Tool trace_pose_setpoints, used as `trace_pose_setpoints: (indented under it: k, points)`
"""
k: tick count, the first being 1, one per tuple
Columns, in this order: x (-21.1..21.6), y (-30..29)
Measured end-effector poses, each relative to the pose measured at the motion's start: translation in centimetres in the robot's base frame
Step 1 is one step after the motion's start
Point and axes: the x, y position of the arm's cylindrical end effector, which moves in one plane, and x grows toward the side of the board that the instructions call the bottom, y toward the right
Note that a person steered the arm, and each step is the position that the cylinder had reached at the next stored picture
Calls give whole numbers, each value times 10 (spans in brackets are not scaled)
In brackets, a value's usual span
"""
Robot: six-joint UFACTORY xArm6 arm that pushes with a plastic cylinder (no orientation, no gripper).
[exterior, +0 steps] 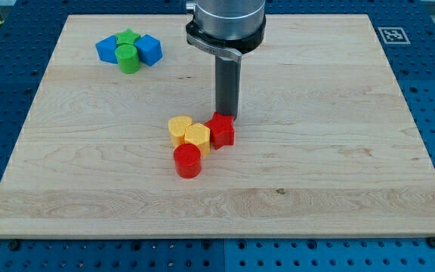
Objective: Move the red star horizontally to the red circle
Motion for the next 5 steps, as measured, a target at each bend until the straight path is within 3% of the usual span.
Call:
trace_pose_setpoints:
  k: [2, 5]
  points:
    - [-40, -38]
    - [19, -59]
